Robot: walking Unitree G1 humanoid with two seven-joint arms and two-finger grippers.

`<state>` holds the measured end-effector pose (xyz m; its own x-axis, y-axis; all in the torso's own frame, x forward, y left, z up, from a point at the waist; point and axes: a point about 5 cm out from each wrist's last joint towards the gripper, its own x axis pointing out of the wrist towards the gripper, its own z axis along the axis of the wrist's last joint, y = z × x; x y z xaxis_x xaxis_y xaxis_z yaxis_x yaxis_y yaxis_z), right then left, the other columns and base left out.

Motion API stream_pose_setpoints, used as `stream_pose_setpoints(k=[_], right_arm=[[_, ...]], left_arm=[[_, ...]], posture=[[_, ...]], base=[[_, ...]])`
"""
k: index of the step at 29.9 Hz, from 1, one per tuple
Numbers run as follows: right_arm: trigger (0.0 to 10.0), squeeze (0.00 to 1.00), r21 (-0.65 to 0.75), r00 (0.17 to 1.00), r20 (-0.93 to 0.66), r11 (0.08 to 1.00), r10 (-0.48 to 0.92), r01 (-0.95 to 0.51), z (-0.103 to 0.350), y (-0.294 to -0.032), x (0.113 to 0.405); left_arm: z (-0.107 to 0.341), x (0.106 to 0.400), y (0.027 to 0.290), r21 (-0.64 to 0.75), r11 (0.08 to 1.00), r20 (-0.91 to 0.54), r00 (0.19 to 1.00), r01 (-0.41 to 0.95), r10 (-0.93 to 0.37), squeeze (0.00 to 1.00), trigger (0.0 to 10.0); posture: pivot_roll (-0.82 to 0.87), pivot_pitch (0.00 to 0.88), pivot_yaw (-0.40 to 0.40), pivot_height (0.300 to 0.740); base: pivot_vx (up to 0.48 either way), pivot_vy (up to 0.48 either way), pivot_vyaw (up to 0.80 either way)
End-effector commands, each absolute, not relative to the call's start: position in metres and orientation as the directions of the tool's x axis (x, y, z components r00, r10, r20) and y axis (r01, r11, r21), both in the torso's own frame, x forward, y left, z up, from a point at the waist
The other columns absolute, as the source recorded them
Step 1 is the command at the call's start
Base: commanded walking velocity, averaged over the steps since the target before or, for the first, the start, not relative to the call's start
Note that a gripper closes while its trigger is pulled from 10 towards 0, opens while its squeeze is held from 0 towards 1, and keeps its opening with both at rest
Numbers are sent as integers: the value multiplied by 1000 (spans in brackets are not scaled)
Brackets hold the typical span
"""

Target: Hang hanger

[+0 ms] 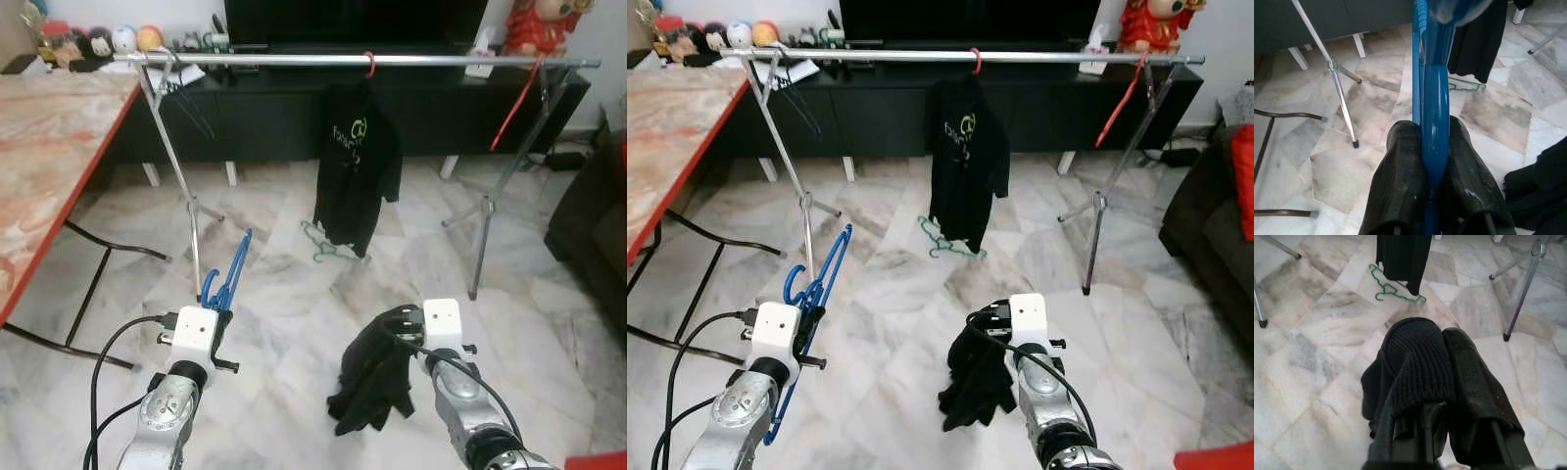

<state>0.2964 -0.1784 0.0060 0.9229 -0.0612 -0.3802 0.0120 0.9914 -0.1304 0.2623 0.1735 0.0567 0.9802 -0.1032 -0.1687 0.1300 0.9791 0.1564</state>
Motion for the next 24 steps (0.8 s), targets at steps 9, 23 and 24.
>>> stream_pose_setpoints(k=[9, 23, 24], right_arm=[[10000, 0, -121, 926, -370, 992, -73, 30, 9, -181, 299], [10000, 0, -125, 927, -366, 992, -75, 31, 11, -180, 302], [10000, 0, -125, 928, -365, 992, -74, 30, 12, -180, 302]], left_arm=[[59, 261, 172, 152, 979, -155, 982, 134, -110, 0, 10000], [63, 266, 168, 160, 971, -156, 976, 179, -154, 0, 10000], [63, 266, 167, 160, 970, -158, 974, 184, -159, 0, 10000]], posture=[[-18, 59, -31, 740], [-14, 46, -23, 740], [-16, 46, -22, 740]], base=[[-260, 0, 0], [-224, 0, 0], [0, 0, 0]])
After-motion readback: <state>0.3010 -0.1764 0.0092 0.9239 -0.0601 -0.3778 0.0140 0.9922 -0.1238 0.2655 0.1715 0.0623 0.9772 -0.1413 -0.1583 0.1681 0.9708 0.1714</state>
